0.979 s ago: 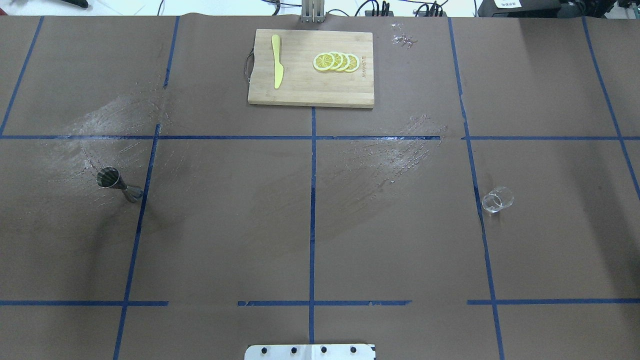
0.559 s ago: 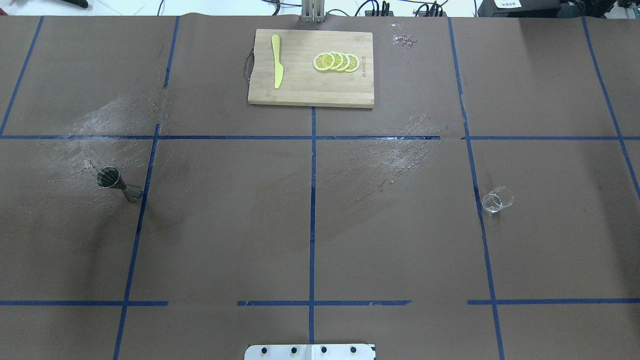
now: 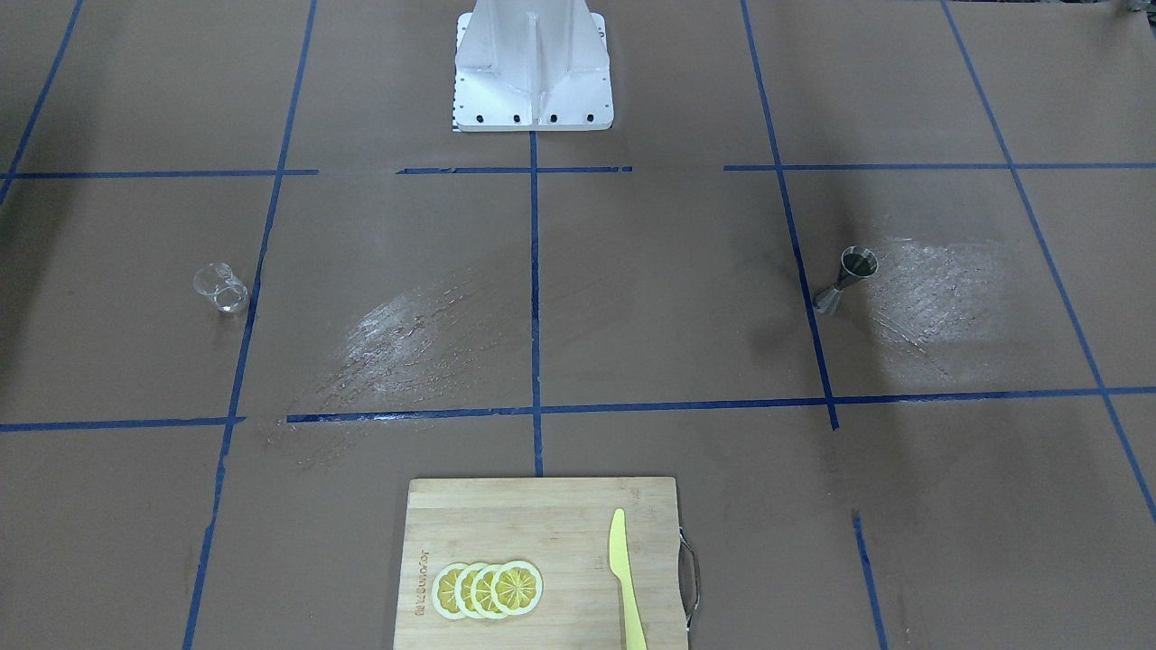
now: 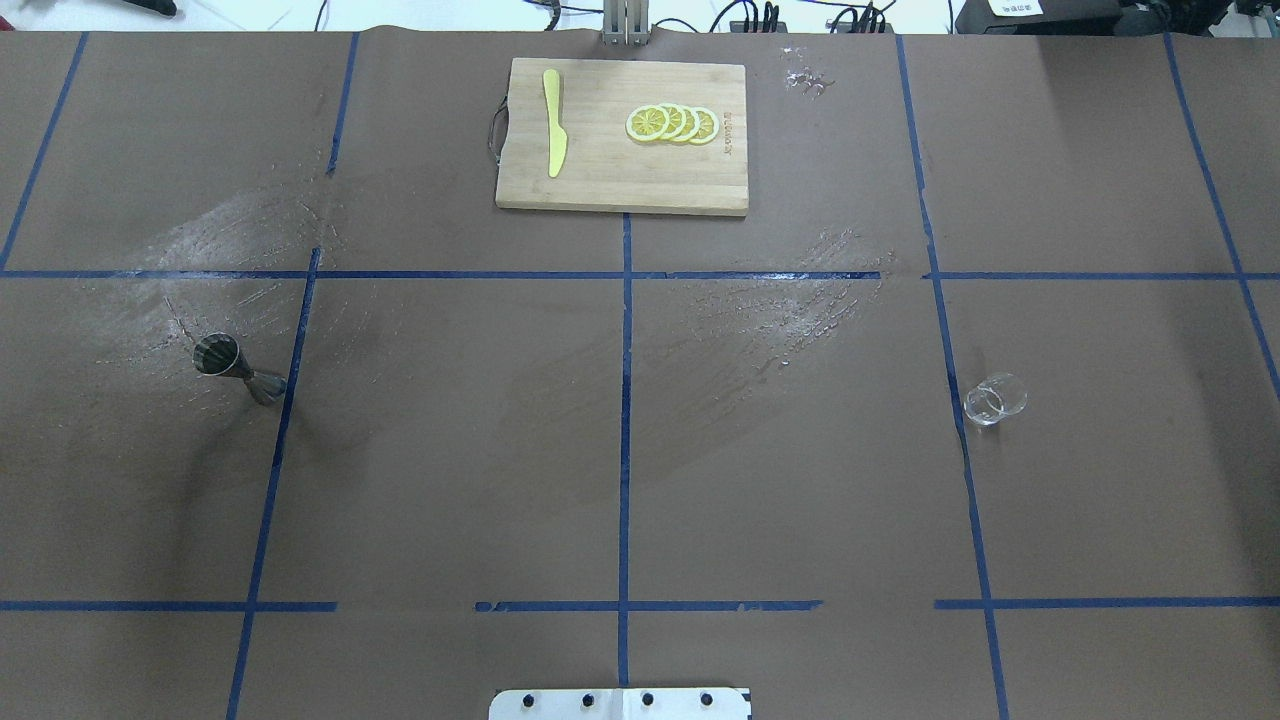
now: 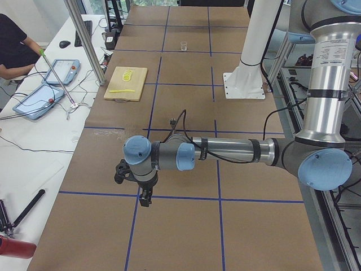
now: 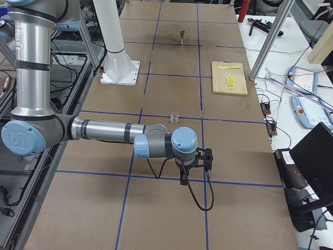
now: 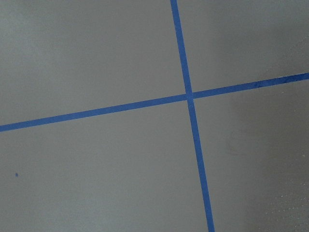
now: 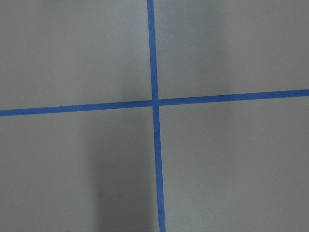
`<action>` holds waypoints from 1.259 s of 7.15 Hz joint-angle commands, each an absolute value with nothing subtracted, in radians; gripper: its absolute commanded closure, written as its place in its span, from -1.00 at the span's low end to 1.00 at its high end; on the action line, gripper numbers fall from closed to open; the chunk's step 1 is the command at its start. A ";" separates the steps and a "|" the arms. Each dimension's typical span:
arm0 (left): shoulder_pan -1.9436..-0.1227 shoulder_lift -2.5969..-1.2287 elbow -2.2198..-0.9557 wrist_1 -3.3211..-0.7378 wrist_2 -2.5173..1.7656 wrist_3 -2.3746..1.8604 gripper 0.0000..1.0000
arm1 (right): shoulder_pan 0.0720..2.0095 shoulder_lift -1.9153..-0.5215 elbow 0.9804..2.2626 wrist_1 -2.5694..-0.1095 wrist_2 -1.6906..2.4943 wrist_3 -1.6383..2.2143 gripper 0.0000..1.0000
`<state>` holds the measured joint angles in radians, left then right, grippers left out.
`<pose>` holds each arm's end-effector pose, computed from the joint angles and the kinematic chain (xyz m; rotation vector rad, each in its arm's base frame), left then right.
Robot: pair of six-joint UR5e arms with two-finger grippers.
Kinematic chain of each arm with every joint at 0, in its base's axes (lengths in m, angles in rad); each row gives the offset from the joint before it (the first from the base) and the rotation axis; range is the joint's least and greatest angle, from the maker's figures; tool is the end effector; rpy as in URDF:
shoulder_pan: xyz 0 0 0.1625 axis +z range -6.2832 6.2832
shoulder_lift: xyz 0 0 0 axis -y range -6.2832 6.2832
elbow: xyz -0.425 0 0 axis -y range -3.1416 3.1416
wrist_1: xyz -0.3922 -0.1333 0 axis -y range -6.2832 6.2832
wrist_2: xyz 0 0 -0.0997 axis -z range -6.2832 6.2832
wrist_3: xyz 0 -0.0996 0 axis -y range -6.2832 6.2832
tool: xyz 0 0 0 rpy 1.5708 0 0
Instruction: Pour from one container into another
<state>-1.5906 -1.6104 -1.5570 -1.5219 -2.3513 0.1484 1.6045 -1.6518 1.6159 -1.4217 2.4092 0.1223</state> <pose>-0.0732 -0.5056 0.6501 0.0438 0.7800 0.1130 0.0748 -0.4619 0.6551 0.0693 -0.8417 0.0992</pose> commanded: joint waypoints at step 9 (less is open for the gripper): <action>-1.591 -1.606 -1.562 -1.522 -2.370 0.130 -1.00 | 1.603 -1.655 1.605 -1.393 2.335 0.018 -1.00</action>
